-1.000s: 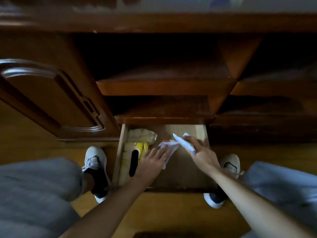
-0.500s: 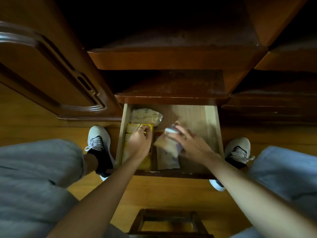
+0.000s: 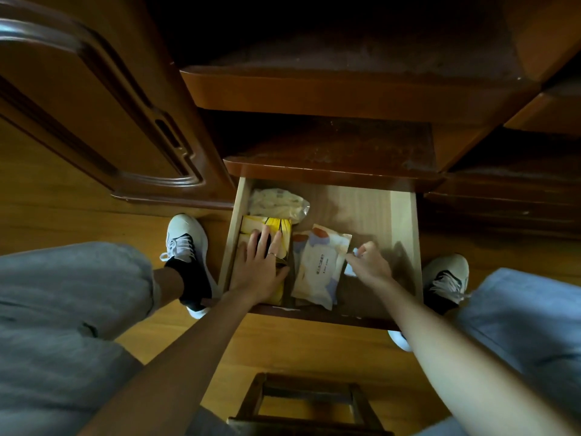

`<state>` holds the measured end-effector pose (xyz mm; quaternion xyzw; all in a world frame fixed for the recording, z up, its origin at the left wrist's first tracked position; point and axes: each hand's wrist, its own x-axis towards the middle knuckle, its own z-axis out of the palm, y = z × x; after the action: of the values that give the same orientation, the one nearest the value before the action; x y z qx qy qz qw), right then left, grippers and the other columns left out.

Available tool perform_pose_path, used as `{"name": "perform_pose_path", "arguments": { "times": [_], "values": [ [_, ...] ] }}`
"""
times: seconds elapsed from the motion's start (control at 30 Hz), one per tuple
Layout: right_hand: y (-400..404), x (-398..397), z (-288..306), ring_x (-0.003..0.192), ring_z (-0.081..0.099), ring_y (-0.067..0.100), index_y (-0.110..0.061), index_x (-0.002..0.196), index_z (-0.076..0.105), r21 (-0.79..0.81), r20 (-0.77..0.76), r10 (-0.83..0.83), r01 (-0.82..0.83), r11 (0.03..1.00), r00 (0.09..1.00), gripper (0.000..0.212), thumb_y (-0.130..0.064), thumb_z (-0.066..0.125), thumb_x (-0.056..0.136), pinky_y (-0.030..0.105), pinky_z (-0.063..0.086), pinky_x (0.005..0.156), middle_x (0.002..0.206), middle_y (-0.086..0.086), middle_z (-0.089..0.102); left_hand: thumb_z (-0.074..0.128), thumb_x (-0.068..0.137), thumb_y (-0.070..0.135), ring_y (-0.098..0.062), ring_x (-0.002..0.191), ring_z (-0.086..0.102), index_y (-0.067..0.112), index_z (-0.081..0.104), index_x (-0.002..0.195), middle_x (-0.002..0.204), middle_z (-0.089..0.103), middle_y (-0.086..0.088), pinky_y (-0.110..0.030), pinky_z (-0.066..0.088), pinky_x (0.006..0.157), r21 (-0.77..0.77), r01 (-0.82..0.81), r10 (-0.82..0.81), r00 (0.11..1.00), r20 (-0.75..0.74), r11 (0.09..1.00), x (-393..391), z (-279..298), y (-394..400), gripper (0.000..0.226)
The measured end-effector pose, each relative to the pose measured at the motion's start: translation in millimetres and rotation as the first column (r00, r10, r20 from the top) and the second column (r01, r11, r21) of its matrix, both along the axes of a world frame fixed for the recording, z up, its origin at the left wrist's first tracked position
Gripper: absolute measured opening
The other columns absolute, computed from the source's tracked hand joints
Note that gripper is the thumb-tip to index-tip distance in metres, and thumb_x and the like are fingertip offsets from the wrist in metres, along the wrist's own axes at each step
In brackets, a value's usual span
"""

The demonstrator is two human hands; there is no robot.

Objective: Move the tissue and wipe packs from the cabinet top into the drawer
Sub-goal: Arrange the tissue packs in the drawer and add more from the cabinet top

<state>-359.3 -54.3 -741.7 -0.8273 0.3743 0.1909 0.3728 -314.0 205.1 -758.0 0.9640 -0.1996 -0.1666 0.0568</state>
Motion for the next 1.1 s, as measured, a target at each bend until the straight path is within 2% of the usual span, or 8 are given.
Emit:
{"name": "perform_pose_path", "arguments": {
  "times": [0.1, 0.23, 0.3, 0.47, 0.53, 0.63, 0.8, 1.1],
  "values": [
    [12.8, 3.1, -16.1, 0.076, 0.066, 0.014, -0.01, 0.094, 0.067, 0.267, -0.059, -0.095, 0.107, 0.958, 0.994, 0.036, -0.045, 0.075, 0.086, 0.027, 0.049, 0.059, 0.093, 0.005, 0.072, 0.042, 0.1, 0.057, -0.033, 0.156, -0.007, 0.024, -0.003, 0.162, 0.171, -0.008, -0.009, -0.053, 0.002, 0.123, -0.007, 0.003, -0.003, 1.0, -0.009, 1.0, 0.3, -3.3, -0.9, 0.083],
    [33.8, 13.5, -29.5, 0.07, 0.065, 0.009, -0.012, 0.084, 0.063, 0.348, -0.119, -0.18, 0.211, 0.913, 0.976, 0.043, -0.043, 0.09, 0.072, 0.018, 0.048, 0.05, 0.088, -0.002, 0.07, 0.035, 0.099, 0.061, -0.033, 0.156, -0.006, 0.024, -0.003, 0.163, 0.171, -0.008, -0.009, -0.055, 0.003, 0.123, -0.003, 0.019, -0.019, 1.0, 0.003, 1.0, -0.3, -4.9, 1.8, 0.083],
    [36.0, 22.9, -29.1, 0.07, 0.064, 0.009, -0.016, 0.082, 0.06, 0.385, -0.195, -0.109, 0.178, 0.906, 0.975, 0.042, -0.041, 0.091, 0.07, 0.021, 0.046, 0.048, 0.089, 0.001, 0.071, 0.032, 0.098, 0.062, -0.033, 0.156, -0.004, 0.023, -0.002, 0.163, 0.171, -0.005, -0.01, -0.055, 0.004, 0.123, 0.013, 0.025, -0.026, 0.999, 0.021, 1.0, -0.9, -5.3, 1.8, 0.083],
    [25.4, 21.2, -27.1, 0.095, 0.065, 0.02, -0.008, 0.129, 0.055, 0.412, -0.249, 0.038, 0.07, 0.908, 0.968, 0.071, -0.037, 0.089, 0.074, 0.031, 0.051, 0.07, 0.113, 0.005, 0.067, 0.037, 0.099, 0.06, -0.034, 0.156, -0.006, 0.022, -0.001, 0.163, 0.171, -0.005, -0.01, -0.055, 0.002, 0.123, 0.011, 0.02, -0.02, 1.0, 0.019, 1.0, -2.6, -6.6, 1.4, 0.084],
    [14.3, 21.0, -24.4, 0.099, 0.067, 0.019, -0.009, 0.12, 0.063, 0.412, -0.173, 0.009, 0.064, 0.909, 0.985, 0.057, -0.035, 0.087, 0.076, 0.031, 0.053, 0.076, 0.119, 0.004, 0.069, 0.039, 0.1, 0.059, -0.033, 0.156, -0.009, 0.023, -0.004, 0.163, 0.171, -0.009, -0.009, -0.055, -0.001, 0.123, 0.001, 0.017, -0.017, 1.0, -0.007, 1.0, -0.5, -4.4, 0.1, 0.084],
    [-11.4, 22.2, -14.4, 0.09, 0.068, 0.015, -0.013, 0.105, 0.069, 0.344, -0.048, -0.084, 0.096, 0.934, 0.995, 0.038, -0.034, 0.085, 0.078, 0.028, 0.052, 0.071, 0.105, 0.001, 0.073, 0.039, 0.101, 0.057, -0.033, 0.156, -0.011, 0.023, -0.006, 0.162, 0.17, -0.011, -0.009, -0.055, -0.002, 0.123, 0.007, 0.014, -0.014, 1.0, -0.014, 1.0, -0.5, 0.0, -1.9, 0.084],
    [-41.4, -3.5, -2.7, 0.088, 0.067, 0.014, -0.022, 0.088, 0.073, 0.266, -0.068, -0.05, 0.066, 0.962, 0.996, 0.014, -0.031, 0.082, 0.082, 0.027, 0.048, 0.065, 0.097, -0.001, 0.073, 0.041, 0.101, 0.054, -0.032, 0.155, -0.015, 0.023, -0.008, 0.162, 0.17, -0.015, -0.008, -0.055, -0.005, 0.122, -0.009, -0.01, 0.009, 0.998, -0.057, 1.0, -1.0, 2.9, -3.4, 0.084],
    [23.6, -4.8, -30.4, 0.086, 0.072, 0.016, -0.005, 0.099, 0.074, 0.328, -0.085, 0.091, -0.058, 0.943, 0.992, 0.02, -0.021, 0.077, 0.09, 0.025, 0.054, 0.064, 0.101, 0.005, 0.075, 0.054, 0.097, 0.056, -0.027, 0.156, -0.009, 0.03, 0.002, 0.162, 0.17, -0.01, 0.001, -0.051, 0.009, 0.125, -0.017, -0.003, 0.0, 0.986, -0.167, 1.0, 11.2, 23.1, 1.2, 0.088]
  ]
}}
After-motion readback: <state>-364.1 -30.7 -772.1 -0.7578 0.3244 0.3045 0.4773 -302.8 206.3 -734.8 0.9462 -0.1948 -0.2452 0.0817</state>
